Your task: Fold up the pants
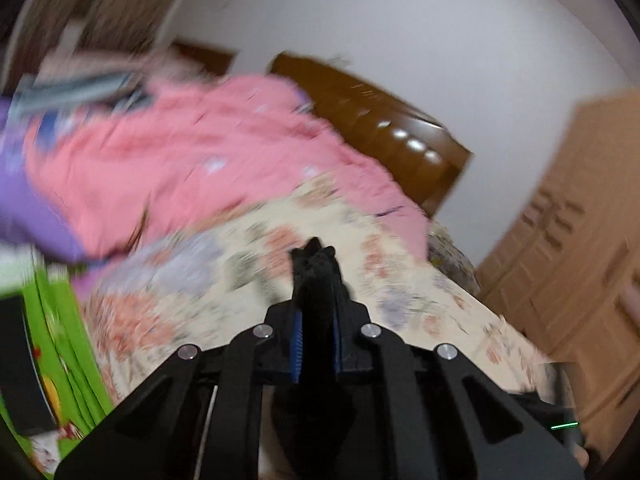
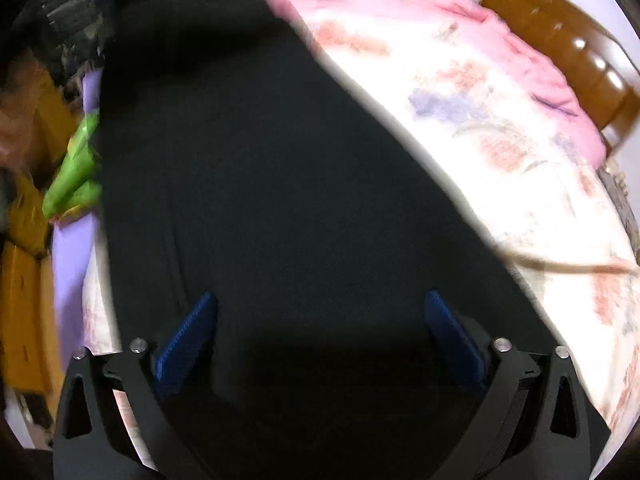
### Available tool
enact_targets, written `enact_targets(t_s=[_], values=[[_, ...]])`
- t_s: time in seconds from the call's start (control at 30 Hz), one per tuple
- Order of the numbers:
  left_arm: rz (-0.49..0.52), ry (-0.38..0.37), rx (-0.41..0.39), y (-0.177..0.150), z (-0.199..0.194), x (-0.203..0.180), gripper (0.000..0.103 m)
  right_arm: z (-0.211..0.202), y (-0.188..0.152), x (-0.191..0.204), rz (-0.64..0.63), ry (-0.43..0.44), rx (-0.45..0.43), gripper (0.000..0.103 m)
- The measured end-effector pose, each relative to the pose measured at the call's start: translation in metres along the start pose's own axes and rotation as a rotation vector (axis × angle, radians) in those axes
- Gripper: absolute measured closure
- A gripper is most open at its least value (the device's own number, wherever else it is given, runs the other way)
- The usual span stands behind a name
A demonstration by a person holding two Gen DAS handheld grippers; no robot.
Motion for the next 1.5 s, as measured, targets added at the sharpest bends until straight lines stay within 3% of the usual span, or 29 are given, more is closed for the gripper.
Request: enact_targets(t_s=[0.13,0.23,0.3,0.37,0.43,0.5,0.57,0.63,0.7,0.73,0.77,0.83,0.9,1.0,1.03,1.1,1.17,1.27,1.33,1.4,1.5], values=[[0.155,-0.095,-0.008,-0.021,-0.027,-0.075,0.093,-0.015,-0.009,-0.012,0.086,0.032,-0.022,0.005],[0.245,-0.179,0.011,-0.057,-0.039,-0.129,0.093,-0.063,-0.035,-0.051,0.324,0.041,-0.163,0.005],[0.321,-0.229,0.049,-0.098,-0.038,-0.164,0.093,-0.099,-0.073,-0.09,0.561,0.078,-0.276,0.005],[0.433,-0.229,0.073,-0.145,-0.032,-0.191,0.093,-0.121,-0.113,-0.118,0.76,0.15,-0.365,0.005],[0.527,-0.231,0.132,-0.204,-0.02,-0.211,0.092,-0.136,-0.152,-0.137,0.925,0.229,-0.422,0.005],[0.65,-0.206,0.225,-0.266,-0.003,-0.219,0.091,-0.147,-0.182,-0.145,0.992,0.231,-0.432,0.005],[0.792,-0.167,0.307,-0.32,0.008,-0.218,0.081,-0.152,-0.199,-0.144,0.983,0.181,-0.398,0.005],[0.855,-0.202,0.275,-0.336,-0.003,-0.221,0.048,-0.15,-0.207,-0.136,0.958,0.178,-0.358,0.005],[0.848,-0.304,0.244,-0.334,-0.031,-0.226,0.027,-0.146,-0.204,-0.121,0.929,0.204,-0.337,0.005],[0.827,-0.323,0.217,-0.325,-0.042,-0.225,0.019,-0.145,-0.201,-0.114,0.913,0.22,-0.33,0.005],[0.785,-0.318,0.177,-0.309,-0.053,-0.219,0.016,-0.142,-0.193,-0.104,0.886,0.244,-0.318,0.005],[0.704,-0.267,0.127,-0.281,-0.061,-0.203,0.013,-0.137,-0.183,-0.079,0.82,0.292,-0.296,0.011],[0.573,-0.166,0.081,-0.245,-0.061,-0.168,0.009,-0.131,-0.171,-0.062,0.772,0.334,-0.257,0.02],[0.391,-0.032,0.046,-0.208,-0.054,-0.108,0.009,-0.113,-0.153,-0.036,0.703,0.362,-0.166,0.019],[0.358,-0.02,0.047,-0.205,-0.053,-0.097,0.009,-0.111,-0.147,-0.031,0.665,0.332,-0.145,0.019],[0.298,0.016,0.068,-0.201,-0.045,-0.071,0.009,-0.107,-0.136,-0.021,0.626,0.36,-0.116,0.019],[0.279,0.039,0.093,-0.207,-0.038,-0.054,0.009,-0.098,-0.126,-0.01,0.581,0.374,-0.066,0.018],[0.284,0.029,0.128,-0.22,-0.034,-0.047,0.009,-0.093,-0.112,-0.013,0.57,0.349,-0.057,0.018],[0.313,0.028,0.139,-0.227,-0.037,-0.046,0.009,-0.09,-0.108,-0.025,0.611,0.346,-0.084,0.029],[0.357,0.046,0.143,-0.232,-0.036,-0.047,0.009,-0.091,-0.108,-0.03,0.622,0.331,-0.109,0.077],[0.393,0.088,0.143,-0.235,-0.03,-0.045,0.009,-0.11,-0.105,-0.035,0.615,0.312,-0.227,0.084]])
Point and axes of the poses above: each gripper's, at about its wrist camera, not at the fingertips, and z roughly the way its jaws point, x to its left, y to its top, the point moved 8 cm from there along z, roughly the way its jaws point, and after that the axes turned 12 degrees about -z, right-handed, at the moved point
